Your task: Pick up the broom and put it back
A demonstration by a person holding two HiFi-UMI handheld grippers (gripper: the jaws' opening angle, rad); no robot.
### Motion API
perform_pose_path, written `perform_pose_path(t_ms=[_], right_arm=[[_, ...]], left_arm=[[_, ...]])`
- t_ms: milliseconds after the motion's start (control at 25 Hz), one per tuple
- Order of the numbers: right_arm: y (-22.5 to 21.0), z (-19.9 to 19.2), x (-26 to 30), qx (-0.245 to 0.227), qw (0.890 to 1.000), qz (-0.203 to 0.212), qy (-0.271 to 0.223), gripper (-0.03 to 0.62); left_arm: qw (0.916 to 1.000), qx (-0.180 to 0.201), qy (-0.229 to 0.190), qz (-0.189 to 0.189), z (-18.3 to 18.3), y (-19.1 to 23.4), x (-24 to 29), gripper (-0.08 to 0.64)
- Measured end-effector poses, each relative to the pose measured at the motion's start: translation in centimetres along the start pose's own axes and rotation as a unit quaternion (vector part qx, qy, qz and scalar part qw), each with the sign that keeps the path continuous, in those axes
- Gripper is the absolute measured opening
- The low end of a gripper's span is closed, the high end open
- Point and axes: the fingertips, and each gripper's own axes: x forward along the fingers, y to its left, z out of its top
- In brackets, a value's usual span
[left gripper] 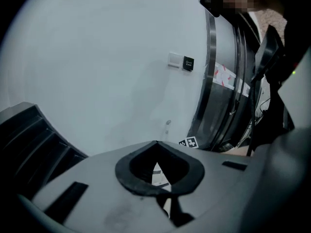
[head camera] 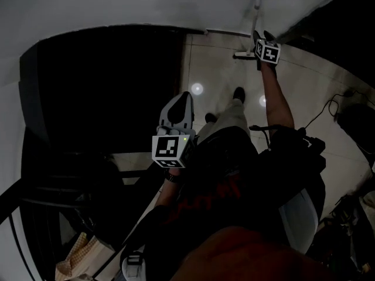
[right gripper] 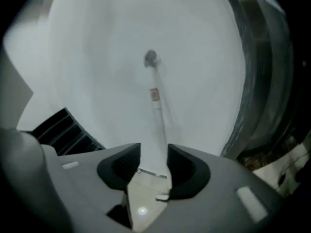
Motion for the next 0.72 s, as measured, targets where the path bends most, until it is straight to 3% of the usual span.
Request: perform_pose_path(t_ms=[80, 120, 320, 520, 720], right_arm=[[2.3, 0.2, -5.8, -0.047, 0.998, -0.014, -0.046, 0.038], [4.2, 0.4, -9.1, -0.059, 0.996, -0.011, -0.07, 0.002], [15.3, 0.5, -25.0, -0.079, 0.984, 0.048, -0.153, 0.002], [24.9, -0.7, -38.8, -0.104, 0.967, 0.06, -0.224, 0.002], [29.9, -2.1, -49.7, -0.088, 0.961, 0.048, -0.259, 0.001]], left_arm=[[0.9999, -0.002, -0.004, -0.013, -0.5, 0.0, -0.7, 0.005], [0.9998, -0.002, -0.008, -0.02, -0.7, 0.0, -1.5, 0.005], [0.9958, 0.01, -0.052, -0.075, -2.1, -0.1, -7.3, 0.005], [0.9921, 0.009, -0.08, -0.096, -6.0, 0.9, -13.5, 0.005], [0.9827, 0.007, -0.121, -0.14, -6.7, -1.2, -18.2, 0.005]])
